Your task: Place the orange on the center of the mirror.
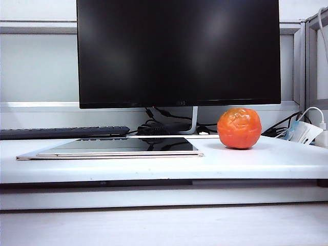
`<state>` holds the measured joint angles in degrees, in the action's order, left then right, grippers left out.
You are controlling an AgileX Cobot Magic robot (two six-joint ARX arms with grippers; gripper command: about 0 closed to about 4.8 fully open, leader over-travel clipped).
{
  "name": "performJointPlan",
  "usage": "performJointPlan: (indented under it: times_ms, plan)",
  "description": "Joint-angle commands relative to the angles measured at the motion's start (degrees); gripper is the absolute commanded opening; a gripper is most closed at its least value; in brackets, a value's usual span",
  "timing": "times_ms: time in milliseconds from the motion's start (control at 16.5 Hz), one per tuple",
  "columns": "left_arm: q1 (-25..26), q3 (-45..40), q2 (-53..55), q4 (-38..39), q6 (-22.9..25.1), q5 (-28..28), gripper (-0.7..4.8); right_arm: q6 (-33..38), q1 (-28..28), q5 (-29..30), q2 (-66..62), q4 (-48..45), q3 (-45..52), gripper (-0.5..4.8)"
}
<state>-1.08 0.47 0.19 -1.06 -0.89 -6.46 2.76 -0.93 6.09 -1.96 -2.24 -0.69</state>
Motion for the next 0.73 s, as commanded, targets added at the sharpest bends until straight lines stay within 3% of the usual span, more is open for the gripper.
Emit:
performJointPlan:
  times_ms: [61,242,363,605,666,726]
  plan:
    - [0.0,0.1,0.0,-0.7,0.3,-0.2,-0.05,0.2,-0.1,0.1,0.1,-1.0,0.3,-0.01]
    - [-0.1,0.1,0.0,-0.7,0.2,-0.2,-0.05,0.2,0.0,0.0,0.1,-1.0,0.3,-0.01]
    - [-4.1,0.1,0.0,-0.7,0.2,1.5,-0.05,0.2,0.0,0.1,0.1,-1.0,0.3,-0.01]
    - [-21.3,0.1,0.0,-0.7,0.3,3.8,-0.05,0.5,-0.1,0.5,0.1,-1.0,0.3,-0.01]
    - [-25.2,0.1,0.0,-0.7,0.2,3.7,-0.05,2.4,-0.1,1.9,0.1,-1.0,0.3,-0.01]
    - [-31.4,0.1,0.0,-0.7,0.3,3.7,-0.05,8.8,-0.1,4.4,0.1,-1.8,0.3,-0.01]
